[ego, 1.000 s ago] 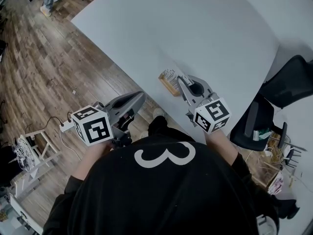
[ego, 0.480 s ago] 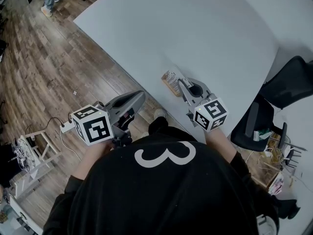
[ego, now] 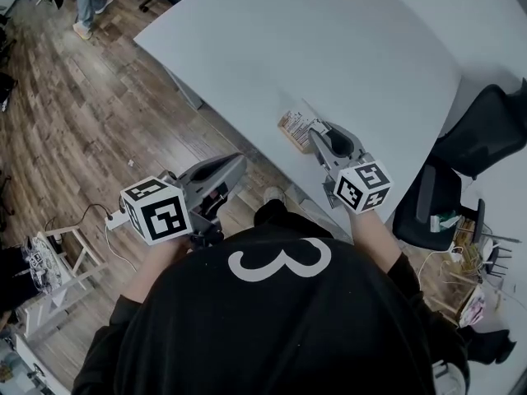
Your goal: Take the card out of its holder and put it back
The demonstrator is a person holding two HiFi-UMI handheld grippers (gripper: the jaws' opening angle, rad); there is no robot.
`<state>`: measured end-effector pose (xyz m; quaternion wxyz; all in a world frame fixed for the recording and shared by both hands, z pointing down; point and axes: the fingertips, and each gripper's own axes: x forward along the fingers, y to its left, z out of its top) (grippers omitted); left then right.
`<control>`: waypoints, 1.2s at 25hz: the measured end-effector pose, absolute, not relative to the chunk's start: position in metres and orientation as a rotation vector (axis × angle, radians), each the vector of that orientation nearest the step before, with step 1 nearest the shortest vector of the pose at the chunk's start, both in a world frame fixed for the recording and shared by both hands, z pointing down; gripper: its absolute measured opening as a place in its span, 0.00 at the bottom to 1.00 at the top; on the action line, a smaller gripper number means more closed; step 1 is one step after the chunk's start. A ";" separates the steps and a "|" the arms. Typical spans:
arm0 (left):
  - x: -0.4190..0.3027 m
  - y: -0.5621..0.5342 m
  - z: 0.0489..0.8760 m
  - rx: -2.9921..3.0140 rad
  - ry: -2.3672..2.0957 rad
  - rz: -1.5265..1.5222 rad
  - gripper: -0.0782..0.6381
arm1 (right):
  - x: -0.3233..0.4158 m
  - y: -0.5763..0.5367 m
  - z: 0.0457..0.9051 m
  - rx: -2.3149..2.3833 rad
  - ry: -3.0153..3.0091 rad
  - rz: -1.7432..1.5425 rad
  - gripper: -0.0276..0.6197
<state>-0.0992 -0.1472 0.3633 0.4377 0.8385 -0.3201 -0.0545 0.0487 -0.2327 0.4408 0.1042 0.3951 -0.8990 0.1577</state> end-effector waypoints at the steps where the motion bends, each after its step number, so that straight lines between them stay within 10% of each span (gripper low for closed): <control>1: -0.101 -0.142 0.361 2.094 -0.794 -0.139 0.13 | 0.053 -0.229 0.433 1.209 -2.661 0.453 0.25; 30: 0.011 0.017 0.304 2.308 -0.652 -0.115 0.13 | 0.096 0.036 0.309 0.839 -2.975 0.790 0.06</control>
